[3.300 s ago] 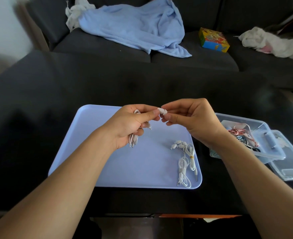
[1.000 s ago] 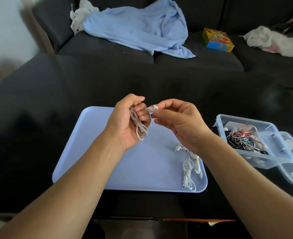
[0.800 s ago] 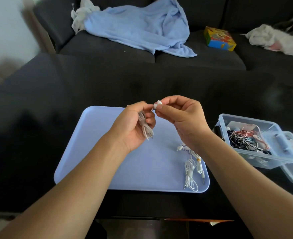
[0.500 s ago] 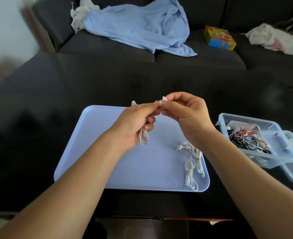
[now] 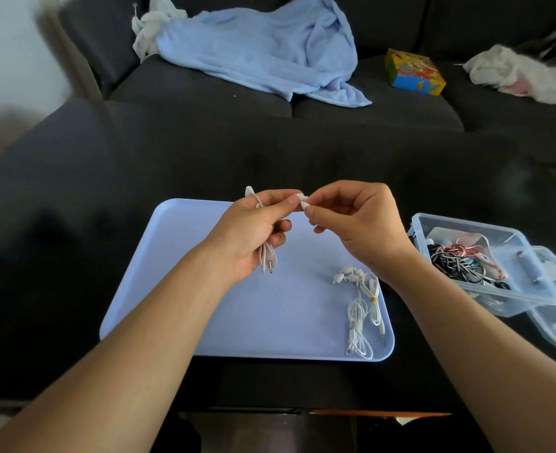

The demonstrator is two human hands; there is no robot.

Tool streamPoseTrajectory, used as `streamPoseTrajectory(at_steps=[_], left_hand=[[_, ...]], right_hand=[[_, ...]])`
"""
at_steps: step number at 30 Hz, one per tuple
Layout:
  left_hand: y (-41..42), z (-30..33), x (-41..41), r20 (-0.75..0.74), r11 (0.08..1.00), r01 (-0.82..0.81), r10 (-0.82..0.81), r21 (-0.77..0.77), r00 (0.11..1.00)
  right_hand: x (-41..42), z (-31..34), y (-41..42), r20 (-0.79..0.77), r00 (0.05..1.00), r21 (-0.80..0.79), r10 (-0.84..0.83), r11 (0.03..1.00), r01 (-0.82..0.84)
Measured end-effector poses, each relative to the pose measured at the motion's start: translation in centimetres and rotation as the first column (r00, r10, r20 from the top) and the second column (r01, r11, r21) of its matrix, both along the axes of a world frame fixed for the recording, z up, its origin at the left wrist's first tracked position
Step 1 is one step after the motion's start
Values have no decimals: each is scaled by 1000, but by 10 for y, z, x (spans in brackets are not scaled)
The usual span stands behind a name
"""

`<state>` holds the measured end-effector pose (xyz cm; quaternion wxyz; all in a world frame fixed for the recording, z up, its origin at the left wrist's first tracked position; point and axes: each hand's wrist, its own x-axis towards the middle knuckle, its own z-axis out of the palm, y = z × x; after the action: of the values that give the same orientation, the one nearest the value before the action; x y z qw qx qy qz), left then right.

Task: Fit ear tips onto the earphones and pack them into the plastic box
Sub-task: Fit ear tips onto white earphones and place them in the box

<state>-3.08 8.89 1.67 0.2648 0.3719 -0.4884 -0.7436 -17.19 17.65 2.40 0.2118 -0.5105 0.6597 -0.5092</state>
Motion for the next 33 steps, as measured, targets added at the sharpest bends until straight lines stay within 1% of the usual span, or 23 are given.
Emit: streamPoseTrajectory(at_steps=[8, 14, 20, 33], left_hand=[[1, 2, 1, 1, 1000, 24, -24, -16, 1000], [1, 2, 1, -29, 1000, 28, -28, 10, 999], [0, 2, 2, -32, 1000, 27, -27, 6, 999], [-2, 2, 4, 4, 999, 33, -33, -7, 999]], right_hand=[[-1, 2, 1, -47, 997, -15, -64, 998, 63], [-3, 2, 2, -4, 999, -6, -43, 999, 43], [-2, 1, 2, 32, 997, -32, -63, 997, 64], [2, 0, 1, 5, 997, -48, -75, 996, 75]])
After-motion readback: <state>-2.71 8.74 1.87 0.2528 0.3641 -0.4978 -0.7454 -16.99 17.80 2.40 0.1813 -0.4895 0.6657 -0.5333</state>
